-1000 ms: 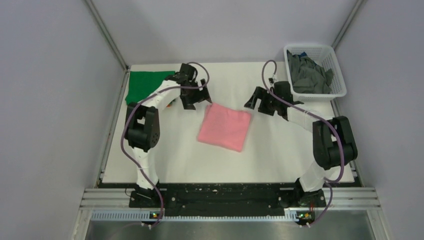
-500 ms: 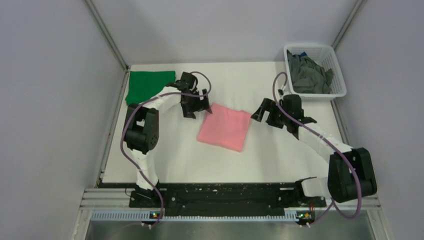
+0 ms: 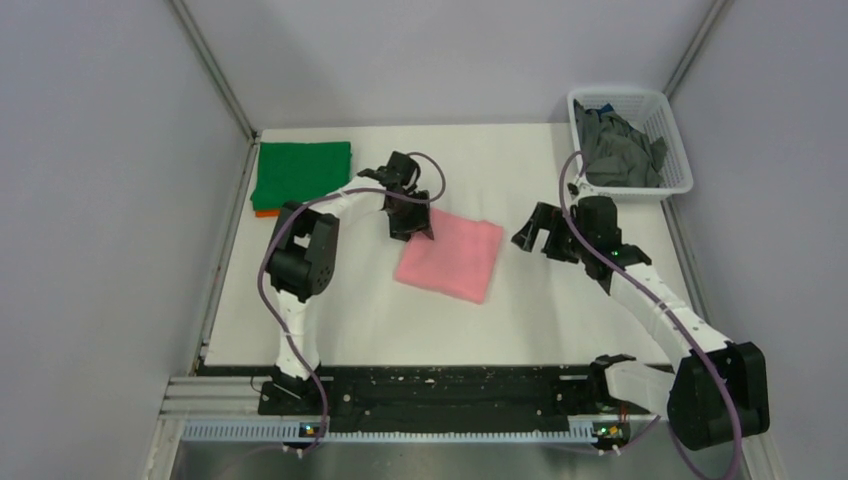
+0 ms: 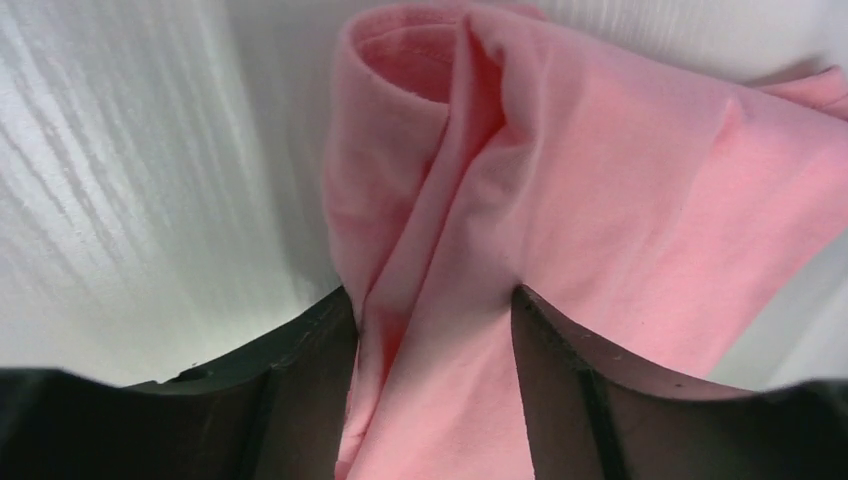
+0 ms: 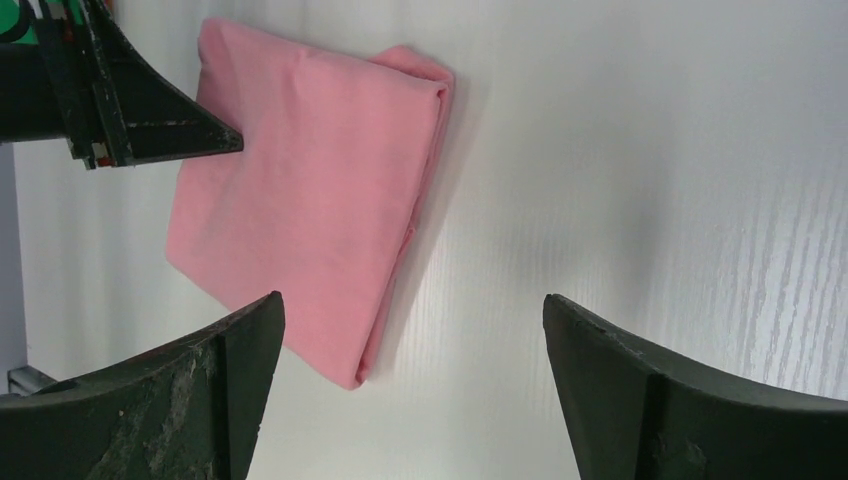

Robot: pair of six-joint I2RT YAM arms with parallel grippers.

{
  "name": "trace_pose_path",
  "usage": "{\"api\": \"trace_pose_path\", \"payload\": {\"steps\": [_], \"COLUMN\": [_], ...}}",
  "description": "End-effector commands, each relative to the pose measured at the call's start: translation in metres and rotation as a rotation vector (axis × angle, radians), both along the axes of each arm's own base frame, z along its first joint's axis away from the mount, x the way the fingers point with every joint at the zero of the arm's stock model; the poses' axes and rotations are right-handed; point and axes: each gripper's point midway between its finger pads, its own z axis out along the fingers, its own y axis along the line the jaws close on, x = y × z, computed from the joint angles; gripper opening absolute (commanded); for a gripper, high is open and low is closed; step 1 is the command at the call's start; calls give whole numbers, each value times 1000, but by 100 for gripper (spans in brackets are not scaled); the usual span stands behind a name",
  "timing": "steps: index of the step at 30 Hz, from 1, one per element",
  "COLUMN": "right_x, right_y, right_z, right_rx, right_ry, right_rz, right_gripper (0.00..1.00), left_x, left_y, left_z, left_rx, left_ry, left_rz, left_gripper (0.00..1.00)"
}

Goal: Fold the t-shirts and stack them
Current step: Put the neatly folded tshirt into the corner of the board with the left arm

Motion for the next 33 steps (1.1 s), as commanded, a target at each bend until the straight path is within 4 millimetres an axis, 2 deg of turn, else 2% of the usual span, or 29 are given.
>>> {"api": "trace_pose_path", "payload": {"steps": [1,2,3,4,5,7,9,13,18,23,25,29,33], "right_x": [-4,-3,-2,-2,-2,-2,-2,-2,-1,-1,-2,-1,1], "right_y": [-11,-13,-15,-18,-20,-22,-23,-26,-40,-43,-43,-49,-48], "right_z": [6,6,5,4,3,0,-2,-3,-5,8,12,15,13], "right_rx": [-37,-44,-54,-65,-73,-84,-90,-104,-147,-138,-131,-142,-137], "right_ry": [-34,-37,-41,-38,-36,-32,-30,-33,-38,-97,-118,-137,-131], "right_rz": [-27,-37,-49,-59,-63,-67,-70,-82,-152,-176,-178,-206,-210], "right_gripper": [99,99,99,99,99,99,99,99,99,99,99,99,99], "left_x": [-14,-14,-13,-13,-13,-9,0,32,75,119,133,151,157], "left_y": [5,7,11,16,17,24,37,64,100,141,154,187,208], "left_z": [-45,-50,-54,-60,-63,-61,-51,-10,45,84,92,113,136], "left_rx": [178,229,296,361,395,470,547,692,808,972,1021,1095,1088], "left_ry": [62,60,55,56,60,50,13,-129,-282,-463,-495,-514,-534], "left_rz": [2,15,30,42,50,74,115,184,253,270,265,303,346], "left_gripper": [53,44,30,9,0,0,0,0,0,0,0,0,0]}}
